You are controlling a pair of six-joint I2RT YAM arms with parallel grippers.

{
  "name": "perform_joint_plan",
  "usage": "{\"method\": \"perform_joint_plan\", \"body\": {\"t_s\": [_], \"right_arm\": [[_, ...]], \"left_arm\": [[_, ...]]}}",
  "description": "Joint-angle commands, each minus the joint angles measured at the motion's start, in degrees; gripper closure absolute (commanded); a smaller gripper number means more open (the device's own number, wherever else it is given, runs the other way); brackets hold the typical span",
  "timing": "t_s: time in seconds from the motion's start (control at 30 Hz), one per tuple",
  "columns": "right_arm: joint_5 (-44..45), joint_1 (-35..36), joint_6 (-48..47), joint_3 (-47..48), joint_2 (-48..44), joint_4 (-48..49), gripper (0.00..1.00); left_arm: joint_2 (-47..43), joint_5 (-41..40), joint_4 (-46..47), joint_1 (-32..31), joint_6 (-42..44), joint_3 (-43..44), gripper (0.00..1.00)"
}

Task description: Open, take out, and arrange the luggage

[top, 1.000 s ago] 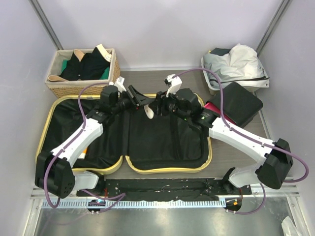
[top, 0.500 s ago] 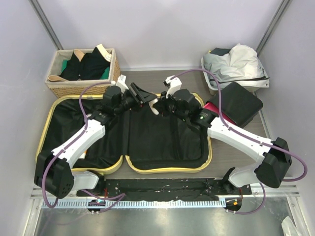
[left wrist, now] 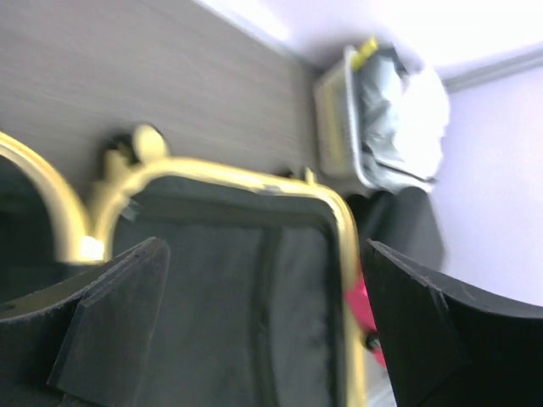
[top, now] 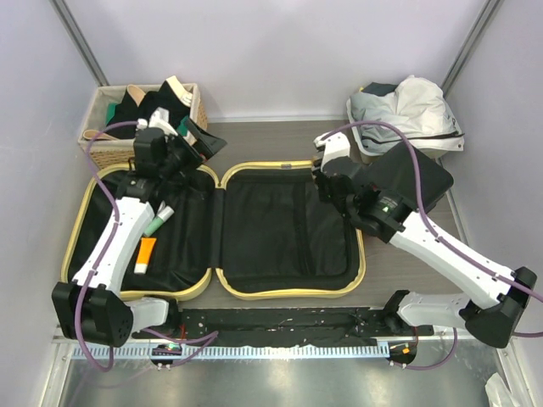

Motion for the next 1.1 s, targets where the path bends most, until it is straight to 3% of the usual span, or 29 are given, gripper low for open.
{"method": "perform_joint_plan", "body": {"t_s": [0.0, 0.4, 0.63, 0.7, 0.77, 0.87, 1.07], "right_arm": [[12.1, -3.9, -4.1, 5.0, -0.1, -18.6, 0.99], [12.2, -9.2, -9.2, 7.5, 4.1, -31.4, 0.99], [15.6, -10.9, -9.9, 6.5, 6.1, -32.9, 0.96], [16.6, -12.1, -9.6, 7.0, 6.3, -32.9, 0.76], [17.7, -12.6, -9.6, 7.3, 6.5, -32.9, 0.48], [17.3, -13.2, -7.6, 8.6, 7.1, -32.8, 0.25], [14.1, -13.3, -8.1, 10.5, 6.1, -27.5, 0.21]], "left_arm": [[0.7, -4.8, -10.3, 0.6, 14.1, 7.3, 0.0], [6.3, -6.9, -14.1, 2.9, 22.0, 10.8, 0.0], [6.5, -12.0, -18.1, 3.8, 27.1, 10.7, 0.0], [6.5, -14.6, -19.4, 4.3, 28.3, 10.6, 0.0], [6.3, -15.6, -20.8, 5.2, 29.2, 10.0, 0.0], [5.4, -17.2, -20.8, 7.2, 29.0, 7.2, 0.0], [1.8, -17.9, -21.5, 10.2, 28.5, 0.5, 0.0]]}}
